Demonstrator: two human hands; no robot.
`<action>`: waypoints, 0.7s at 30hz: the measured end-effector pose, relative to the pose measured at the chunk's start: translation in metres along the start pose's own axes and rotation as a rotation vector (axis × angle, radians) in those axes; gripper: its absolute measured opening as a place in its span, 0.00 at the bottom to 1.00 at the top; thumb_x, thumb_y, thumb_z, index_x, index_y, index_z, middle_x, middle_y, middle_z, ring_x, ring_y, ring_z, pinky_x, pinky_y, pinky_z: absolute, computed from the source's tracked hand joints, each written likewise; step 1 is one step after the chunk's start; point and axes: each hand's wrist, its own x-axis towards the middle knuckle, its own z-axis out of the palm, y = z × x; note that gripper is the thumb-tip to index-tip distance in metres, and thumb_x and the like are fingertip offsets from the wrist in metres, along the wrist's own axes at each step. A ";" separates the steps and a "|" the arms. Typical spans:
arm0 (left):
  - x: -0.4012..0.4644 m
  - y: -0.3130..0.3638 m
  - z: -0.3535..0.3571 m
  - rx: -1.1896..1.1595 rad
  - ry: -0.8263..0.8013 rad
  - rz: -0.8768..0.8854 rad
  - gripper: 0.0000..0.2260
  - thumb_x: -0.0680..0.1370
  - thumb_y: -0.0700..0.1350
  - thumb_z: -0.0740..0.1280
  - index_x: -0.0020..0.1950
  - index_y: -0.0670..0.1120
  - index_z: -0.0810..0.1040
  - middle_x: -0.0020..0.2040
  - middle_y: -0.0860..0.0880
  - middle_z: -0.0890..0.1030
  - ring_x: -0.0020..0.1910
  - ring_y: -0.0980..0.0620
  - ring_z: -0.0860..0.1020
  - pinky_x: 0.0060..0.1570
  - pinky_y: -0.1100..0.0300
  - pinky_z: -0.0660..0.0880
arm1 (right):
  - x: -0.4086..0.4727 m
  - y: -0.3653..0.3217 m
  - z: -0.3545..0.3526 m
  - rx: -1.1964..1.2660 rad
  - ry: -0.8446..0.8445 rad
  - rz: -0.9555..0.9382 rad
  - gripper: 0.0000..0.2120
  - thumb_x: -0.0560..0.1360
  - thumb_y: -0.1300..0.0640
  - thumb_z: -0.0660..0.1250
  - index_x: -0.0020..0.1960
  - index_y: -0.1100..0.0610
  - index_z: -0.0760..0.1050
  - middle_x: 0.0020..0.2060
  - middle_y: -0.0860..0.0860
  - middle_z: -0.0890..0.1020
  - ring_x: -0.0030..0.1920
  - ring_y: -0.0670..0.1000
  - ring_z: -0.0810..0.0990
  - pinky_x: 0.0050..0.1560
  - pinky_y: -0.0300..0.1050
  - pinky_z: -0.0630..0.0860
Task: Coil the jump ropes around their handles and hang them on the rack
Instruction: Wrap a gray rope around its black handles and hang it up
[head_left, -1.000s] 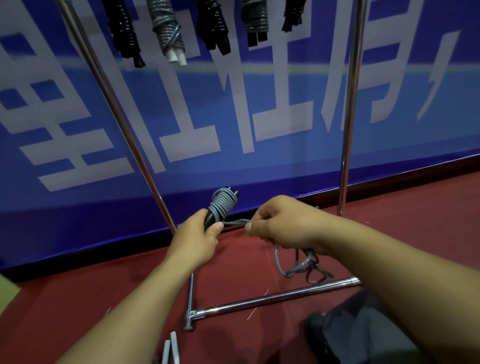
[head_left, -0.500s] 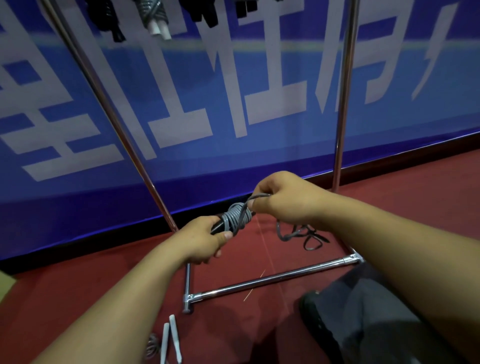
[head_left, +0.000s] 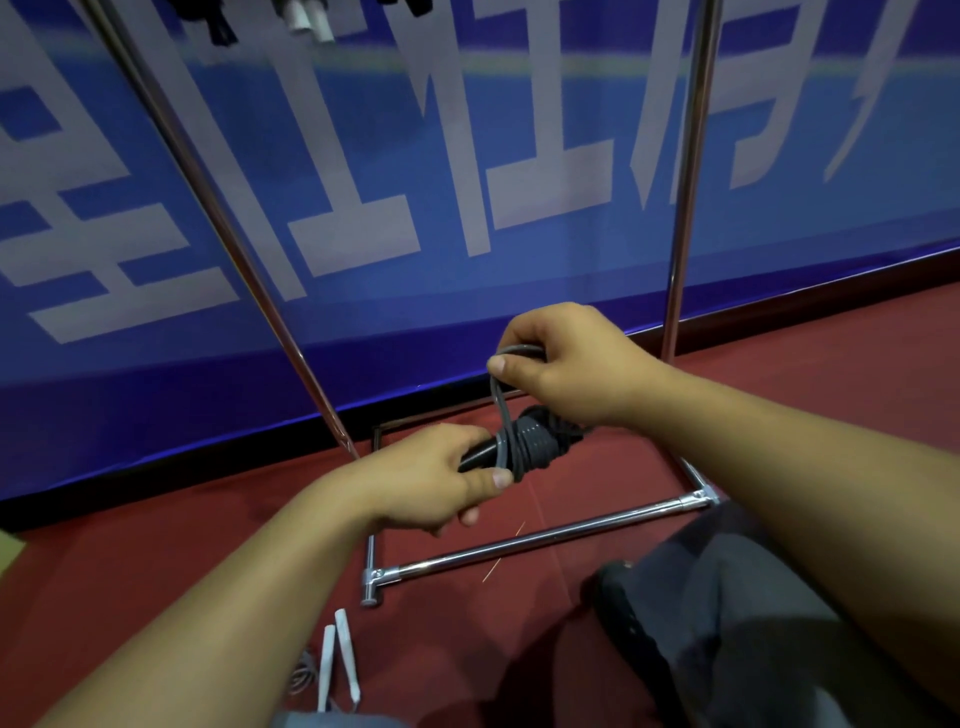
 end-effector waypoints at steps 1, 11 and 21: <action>-0.002 0.003 0.001 0.000 -0.011 0.027 0.08 0.83 0.48 0.64 0.59 0.46 0.75 0.30 0.51 0.77 0.25 0.57 0.71 0.27 0.63 0.70 | 0.001 0.001 0.000 -0.011 0.008 -0.018 0.08 0.78 0.50 0.69 0.42 0.51 0.79 0.36 0.48 0.83 0.38 0.45 0.80 0.37 0.41 0.73; -0.008 0.012 0.001 0.041 -0.028 0.110 0.06 0.82 0.47 0.65 0.56 0.46 0.75 0.31 0.50 0.77 0.23 0.59 0.69 0.26 0.65 0.67 | 0.005 0.008 0.000 -0.094 0.021 -0.149 0.09 0.77 0.48 0.71 0.45 0.53 0.82 0.37 0.47 0.83 0.38 0.45 0.79 0.35 0.34 0.70; -0.015 0.016 -0.003 0.003 -0.106 0.159 0.08 0.81 0.49 0.66 0.60 0.51 0.77 0.36 0.41 0.78 0.35 0.47 0.76 0.34 0.48 0.73 | 0.015 0.031 -0.016 -0.097 -0.016 -0.035 0.16 0.66 0.40 0.78 0.39 0.52 0.81 0.28 0.44 0.79 0.31 0.38 0.76 0.29 0.29 0.68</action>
